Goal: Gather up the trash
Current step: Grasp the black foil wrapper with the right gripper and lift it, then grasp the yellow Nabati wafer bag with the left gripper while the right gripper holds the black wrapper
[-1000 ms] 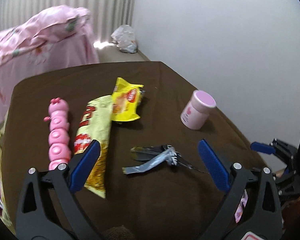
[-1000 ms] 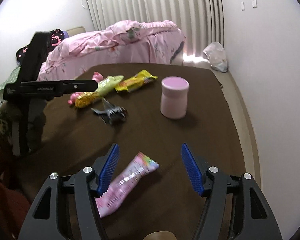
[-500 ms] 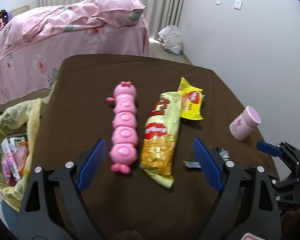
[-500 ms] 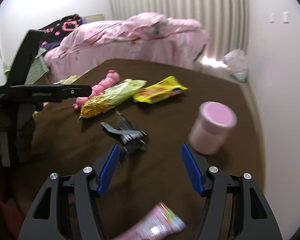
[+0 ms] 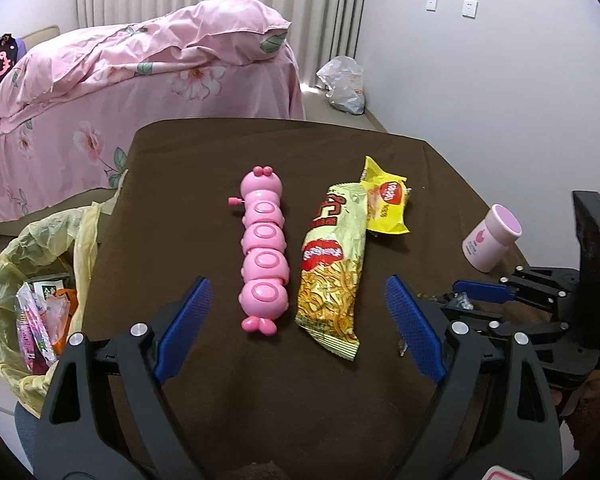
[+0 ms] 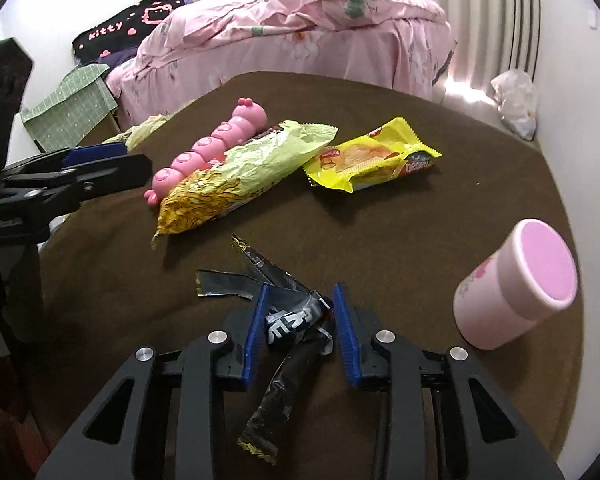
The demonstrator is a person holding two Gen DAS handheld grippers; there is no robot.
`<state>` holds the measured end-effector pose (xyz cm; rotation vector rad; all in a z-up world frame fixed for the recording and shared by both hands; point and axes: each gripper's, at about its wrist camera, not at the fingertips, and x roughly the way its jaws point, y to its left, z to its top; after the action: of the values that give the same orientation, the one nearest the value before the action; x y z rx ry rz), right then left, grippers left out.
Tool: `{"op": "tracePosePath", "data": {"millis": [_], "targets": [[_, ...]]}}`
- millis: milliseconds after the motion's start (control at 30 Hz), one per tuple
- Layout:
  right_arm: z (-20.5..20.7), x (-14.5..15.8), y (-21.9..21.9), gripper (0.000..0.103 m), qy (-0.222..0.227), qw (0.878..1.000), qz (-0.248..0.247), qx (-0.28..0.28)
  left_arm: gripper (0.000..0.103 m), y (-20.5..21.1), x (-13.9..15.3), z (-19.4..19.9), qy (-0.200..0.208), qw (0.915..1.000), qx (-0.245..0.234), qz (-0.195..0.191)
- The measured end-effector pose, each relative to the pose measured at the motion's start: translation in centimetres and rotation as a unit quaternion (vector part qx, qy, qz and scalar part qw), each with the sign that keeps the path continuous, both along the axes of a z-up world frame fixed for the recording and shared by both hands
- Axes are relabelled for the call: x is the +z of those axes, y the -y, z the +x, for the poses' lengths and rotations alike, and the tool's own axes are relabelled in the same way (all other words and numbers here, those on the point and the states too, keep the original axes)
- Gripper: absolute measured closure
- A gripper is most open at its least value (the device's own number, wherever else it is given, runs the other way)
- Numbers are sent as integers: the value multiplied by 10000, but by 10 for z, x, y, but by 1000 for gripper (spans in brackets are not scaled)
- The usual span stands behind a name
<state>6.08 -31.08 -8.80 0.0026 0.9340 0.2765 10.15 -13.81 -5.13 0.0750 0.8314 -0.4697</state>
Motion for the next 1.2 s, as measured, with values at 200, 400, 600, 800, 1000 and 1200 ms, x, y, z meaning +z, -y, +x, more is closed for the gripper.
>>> {"op": "tracePosePath", "data": {"millis": [200, 400, 600, 800, 1000, 1200], "targets": [[-33, 21, 26, 72, 396, 9976, -167, -543, 19, 6, 1, -4, -28, 9999, -133, -53], [-66, 21, 59, 72, 508, 9914, -65, -1202, 19, 29, 5, -12, 54, 9989, -463, 9], [-82, 3, 79, 72, 420, 9867, 142, -1564, 19, 56, 1, -14, -16, 9972, -738, 105], [-87, 1, 87, 72, 713, 9802, -35, -1848, 19, 78, -16, 3, -844, 9855, -1365, -549], [-97, 6, 96, 72, 885, 9757, 160, -1997, 22, 96, -29, 41, -708, 9909, -1089, -351], [-104, 6, 91, 72, 894, 9783, 52, -1869, 22, 107, -30, 74, -391, 9940, -985, -273]]}}
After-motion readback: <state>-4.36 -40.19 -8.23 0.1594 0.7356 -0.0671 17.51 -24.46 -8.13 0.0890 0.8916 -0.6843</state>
